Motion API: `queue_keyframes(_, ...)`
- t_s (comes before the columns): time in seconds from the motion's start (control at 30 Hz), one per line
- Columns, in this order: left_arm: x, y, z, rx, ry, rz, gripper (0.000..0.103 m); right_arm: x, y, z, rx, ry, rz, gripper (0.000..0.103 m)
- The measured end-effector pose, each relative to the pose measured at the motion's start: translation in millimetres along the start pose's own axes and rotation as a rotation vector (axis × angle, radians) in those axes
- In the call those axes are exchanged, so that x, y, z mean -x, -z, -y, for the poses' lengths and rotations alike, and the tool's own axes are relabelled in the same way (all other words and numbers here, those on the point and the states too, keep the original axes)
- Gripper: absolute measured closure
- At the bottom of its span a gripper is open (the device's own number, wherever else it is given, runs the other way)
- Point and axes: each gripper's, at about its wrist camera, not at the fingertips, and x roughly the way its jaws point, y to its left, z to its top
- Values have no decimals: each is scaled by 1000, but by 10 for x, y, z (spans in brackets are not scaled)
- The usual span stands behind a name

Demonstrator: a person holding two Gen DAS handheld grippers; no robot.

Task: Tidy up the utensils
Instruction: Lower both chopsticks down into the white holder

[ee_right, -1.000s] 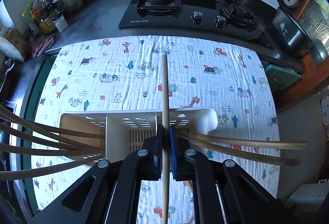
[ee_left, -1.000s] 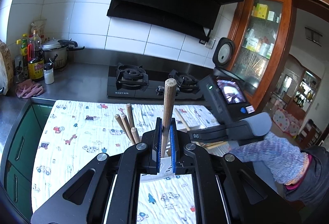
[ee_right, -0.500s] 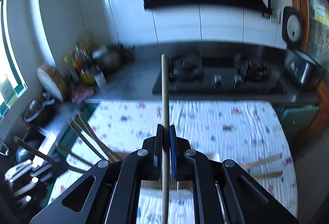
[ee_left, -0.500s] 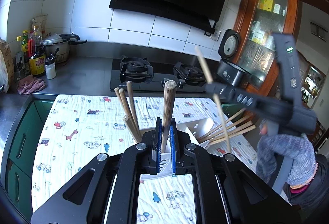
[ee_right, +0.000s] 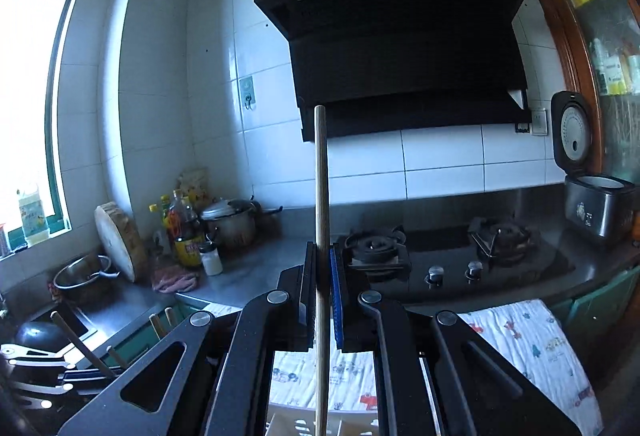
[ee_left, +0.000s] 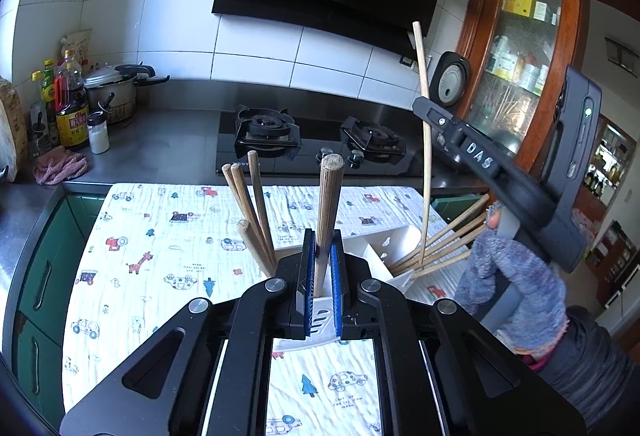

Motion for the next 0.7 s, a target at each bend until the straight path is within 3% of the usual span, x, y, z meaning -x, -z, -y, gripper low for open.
queue_keyframes(0.27, -60, 29, -26, 20, 4, -15, 96, 179, 220, -271, 203, 29, 112, 96)
queue_keyframes(0.7, -9, 38, -70, 31, 4, -12, 96, 181, 489, -147, 186, 35, 102, 96)
